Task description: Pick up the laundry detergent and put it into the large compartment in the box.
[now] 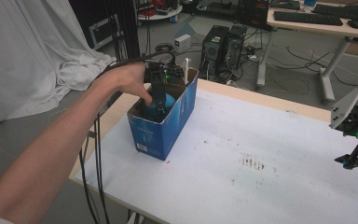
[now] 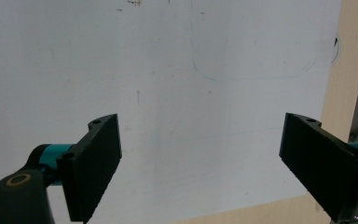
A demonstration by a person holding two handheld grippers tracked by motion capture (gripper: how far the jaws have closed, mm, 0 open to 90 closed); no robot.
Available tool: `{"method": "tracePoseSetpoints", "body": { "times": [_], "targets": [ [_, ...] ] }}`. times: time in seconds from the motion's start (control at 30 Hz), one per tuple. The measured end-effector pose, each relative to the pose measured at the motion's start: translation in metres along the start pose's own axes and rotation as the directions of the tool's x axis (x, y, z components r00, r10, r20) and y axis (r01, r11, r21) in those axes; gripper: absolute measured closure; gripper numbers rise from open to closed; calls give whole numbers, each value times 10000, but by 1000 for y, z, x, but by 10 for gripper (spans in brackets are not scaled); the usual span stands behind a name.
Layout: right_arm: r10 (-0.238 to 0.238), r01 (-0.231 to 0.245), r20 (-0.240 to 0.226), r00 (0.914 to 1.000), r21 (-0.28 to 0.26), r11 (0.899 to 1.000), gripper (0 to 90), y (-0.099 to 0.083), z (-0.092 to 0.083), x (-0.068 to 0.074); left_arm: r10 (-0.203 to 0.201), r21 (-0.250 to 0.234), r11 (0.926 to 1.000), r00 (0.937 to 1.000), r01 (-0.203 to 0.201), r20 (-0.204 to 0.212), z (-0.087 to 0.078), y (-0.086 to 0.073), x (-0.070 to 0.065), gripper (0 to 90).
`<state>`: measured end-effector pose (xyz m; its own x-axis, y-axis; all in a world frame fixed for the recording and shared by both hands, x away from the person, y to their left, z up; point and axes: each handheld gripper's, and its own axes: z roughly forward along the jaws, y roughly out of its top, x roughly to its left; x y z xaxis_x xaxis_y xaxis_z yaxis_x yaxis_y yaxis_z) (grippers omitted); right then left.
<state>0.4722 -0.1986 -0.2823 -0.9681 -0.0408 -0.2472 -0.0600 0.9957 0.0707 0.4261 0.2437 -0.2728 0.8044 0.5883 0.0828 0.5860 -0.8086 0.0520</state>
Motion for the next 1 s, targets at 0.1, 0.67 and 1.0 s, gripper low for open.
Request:
{"method": "tracePoseSetpoints", "body": {
  "times": [0.1,0.67,1.0],
  "targets": [
    [8,-8,-4,10000,-3,10000,120,0,0,0,-71,-4,10000,10000,71,7,0,-1,1,274],
    [-14,14,1,10000,-8,10000,120,1,0,0,-192,-158,9997,9998,191,-59,-11,-5,5,241],
    [11,-11,-3,10000,0,10000,120,-1,-1,0,14,-212,9998,9998,-17,-177,-23,-2,2,226]
  ]
}}
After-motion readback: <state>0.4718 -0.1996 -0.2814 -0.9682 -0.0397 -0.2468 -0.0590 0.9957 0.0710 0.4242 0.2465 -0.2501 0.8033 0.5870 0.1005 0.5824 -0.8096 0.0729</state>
